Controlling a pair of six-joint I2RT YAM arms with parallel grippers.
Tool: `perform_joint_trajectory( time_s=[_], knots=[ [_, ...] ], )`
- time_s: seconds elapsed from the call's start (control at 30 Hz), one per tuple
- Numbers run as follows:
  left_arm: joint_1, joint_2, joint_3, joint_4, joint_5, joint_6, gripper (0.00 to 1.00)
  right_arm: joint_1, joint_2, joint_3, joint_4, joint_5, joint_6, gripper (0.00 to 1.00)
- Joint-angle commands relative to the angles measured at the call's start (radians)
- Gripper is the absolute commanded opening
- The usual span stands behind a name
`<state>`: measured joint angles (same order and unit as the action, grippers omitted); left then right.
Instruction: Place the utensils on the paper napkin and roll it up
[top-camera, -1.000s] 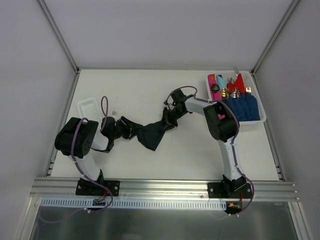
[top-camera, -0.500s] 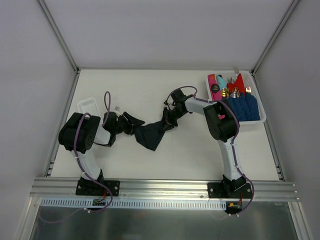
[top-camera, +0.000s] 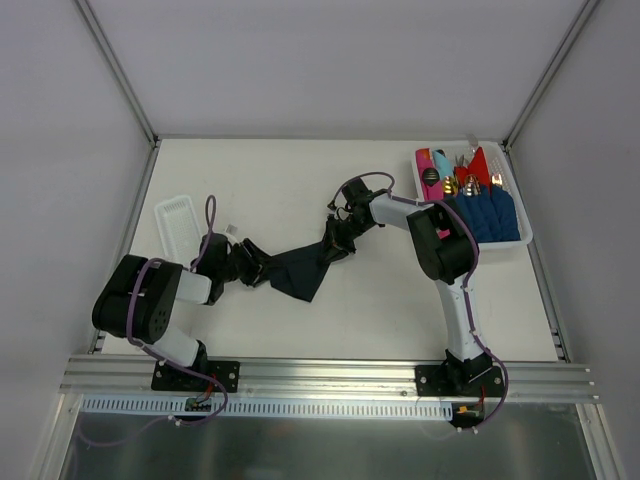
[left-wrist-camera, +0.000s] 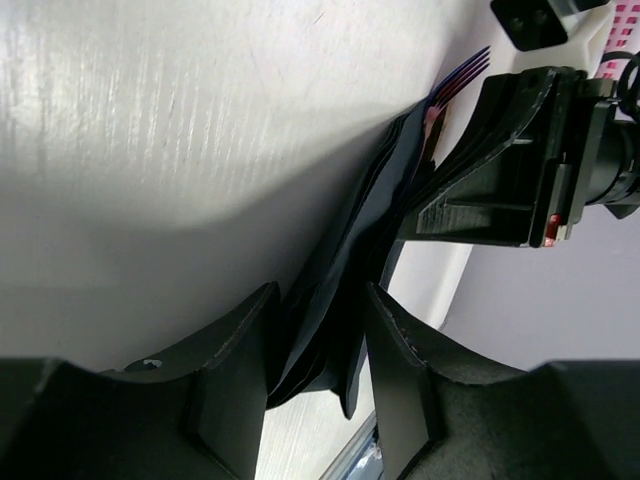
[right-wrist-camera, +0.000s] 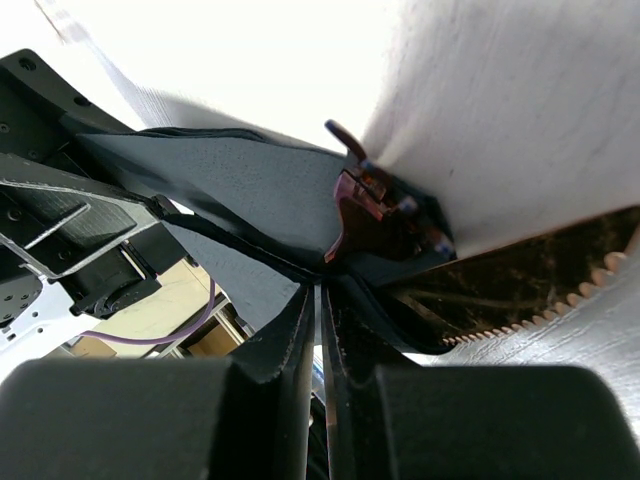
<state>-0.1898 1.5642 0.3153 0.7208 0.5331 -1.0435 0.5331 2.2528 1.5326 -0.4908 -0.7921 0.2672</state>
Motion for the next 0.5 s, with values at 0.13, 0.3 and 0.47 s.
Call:
perform_joint_trajectory(
  time_s=[0.13,0.3,0.47],
  knots=[
    [0.000,-0.056,-0.024,-0.187,-0.045,0.076,0.34,0.005,0.036,-0.002,-0.045,0.125,-0.049,0.09],
    [0.000,-0.122,0.001,-0.262,-0.080,0.094,0.26,0.005,0.037,0.000,-0.048,0.128,-0.051,0.09],
    [0.000,-0.173,0.048,-0.327,-0.113,0.122,0.17,0.007,0.037,0.000,-0.051,0.131,-0.056,0.09]
  ],
)
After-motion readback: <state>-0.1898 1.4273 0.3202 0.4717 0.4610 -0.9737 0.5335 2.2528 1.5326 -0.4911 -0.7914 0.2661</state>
